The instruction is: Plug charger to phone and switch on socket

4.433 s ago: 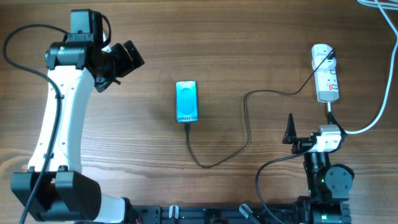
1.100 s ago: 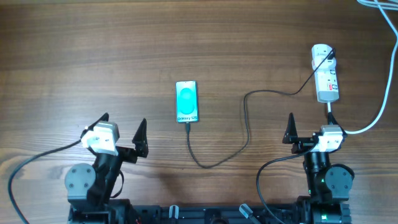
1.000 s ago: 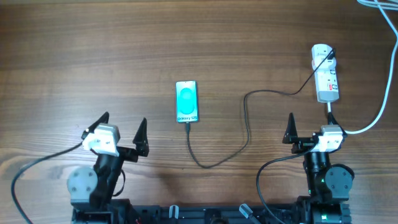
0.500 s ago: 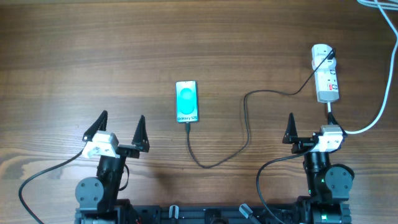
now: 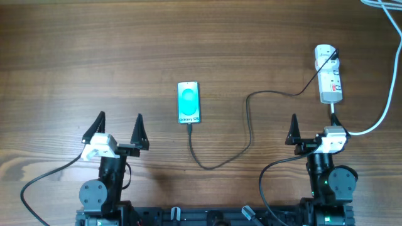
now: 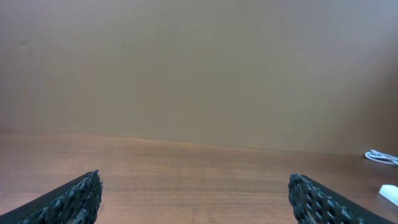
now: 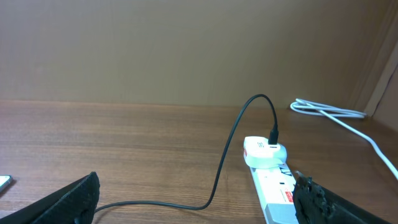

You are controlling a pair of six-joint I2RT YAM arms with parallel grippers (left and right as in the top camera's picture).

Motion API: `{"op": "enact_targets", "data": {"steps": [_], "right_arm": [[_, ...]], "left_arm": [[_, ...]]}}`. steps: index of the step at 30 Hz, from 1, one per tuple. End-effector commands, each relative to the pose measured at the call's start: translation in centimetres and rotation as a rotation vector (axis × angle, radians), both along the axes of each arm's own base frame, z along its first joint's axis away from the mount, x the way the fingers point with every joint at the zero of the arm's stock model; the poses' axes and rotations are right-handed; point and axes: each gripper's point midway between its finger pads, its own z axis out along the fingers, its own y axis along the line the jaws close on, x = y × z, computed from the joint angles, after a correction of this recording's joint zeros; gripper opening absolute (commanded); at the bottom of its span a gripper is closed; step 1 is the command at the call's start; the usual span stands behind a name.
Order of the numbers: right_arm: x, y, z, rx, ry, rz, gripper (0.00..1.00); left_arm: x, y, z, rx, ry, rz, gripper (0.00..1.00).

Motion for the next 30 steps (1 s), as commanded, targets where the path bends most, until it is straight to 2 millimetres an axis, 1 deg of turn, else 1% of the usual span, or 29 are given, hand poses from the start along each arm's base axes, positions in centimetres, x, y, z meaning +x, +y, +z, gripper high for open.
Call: {"op": "enact_targets", "data": {"steps": [1,5,8,9,23,30], "right_arm": [[-0.1,0.1,0.3,0.014,-0.013,0.005,1.00],[-0.1,0.1,0.3,0.014,-0.013,0.005,1.00],[-0.1,0.1,0.3,0.014,-0.013,0.005,1.00],[-0.1,0.1,0.3,0.014,-0.013,0.005,1.00],[-0.1,0.1,0.3,0.014,-0.013,0.005,1.00],[-0.1,0.1,0.3,0.014,-0.013,0.005,1.00]], "left_arm": [[0.2,0.8,-1.4,-0.026,0.052,0.041,1.00],[0.3,0.8,-3.6,-0.024,0.138,0.045,1.00],[0.3,1.2,-5.5,-0.024,0.218,0.069,1.00],[0.3,1.4,-5.8,-0.023,0.227,0.076,1.00],[0.3,1.4,-5.8,0.109,0.219,0.084,1.00],[0.3,1.5,-5.8,0.127,0.218,0.089,1.00]]}}
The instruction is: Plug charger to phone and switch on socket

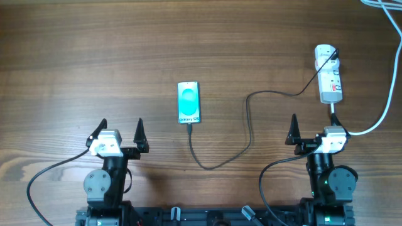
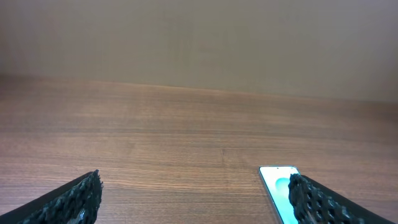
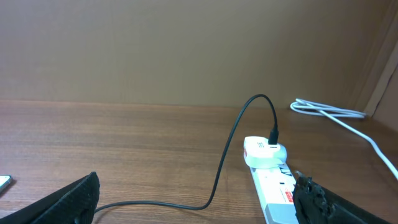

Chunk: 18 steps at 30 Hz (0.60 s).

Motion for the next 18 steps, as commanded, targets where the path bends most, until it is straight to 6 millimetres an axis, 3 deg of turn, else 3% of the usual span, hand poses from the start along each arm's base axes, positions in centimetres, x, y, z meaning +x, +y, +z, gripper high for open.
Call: {"op": "enact_targets", "data": {"steps": [1,18], "right_arm": [[-0.1,0.1,0.3,0.014,-0.013,0.005,1.00],[-0.1,0.1,0.3,0.014,-0.013,0.005,1.00]], "left_arm": [[0.0,0.5,-0.2,0.041,0.001,0.021,1.00],[0.0,1.4,-0.2,0.062,0.000,0.075,1.00]]}}
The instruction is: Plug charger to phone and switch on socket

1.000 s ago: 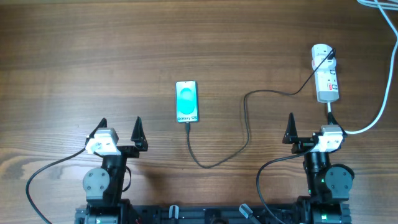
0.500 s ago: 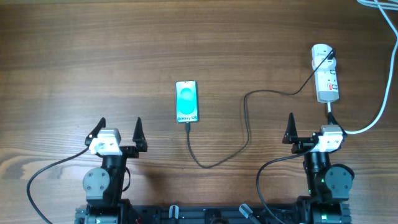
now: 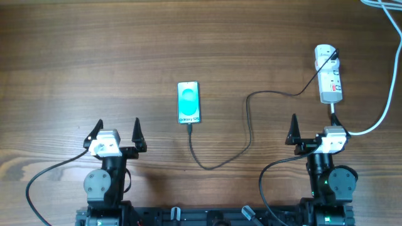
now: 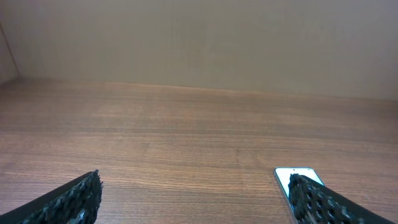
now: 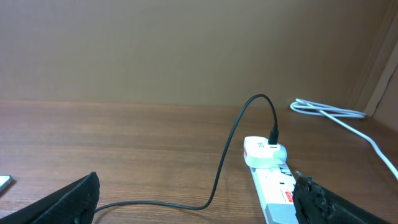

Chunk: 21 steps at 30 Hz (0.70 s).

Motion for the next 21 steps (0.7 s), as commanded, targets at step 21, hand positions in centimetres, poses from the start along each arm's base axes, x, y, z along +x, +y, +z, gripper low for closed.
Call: {"op": "enact_targets", "data": {"steps": [21], "right_arm": [[-0.06,0.11,0.27,0.014,-0.013,0.005,1.00]], "left_arm": [[-0.03,0.24,-0.01,0.048,-0.005,0.008,1.00]]}}
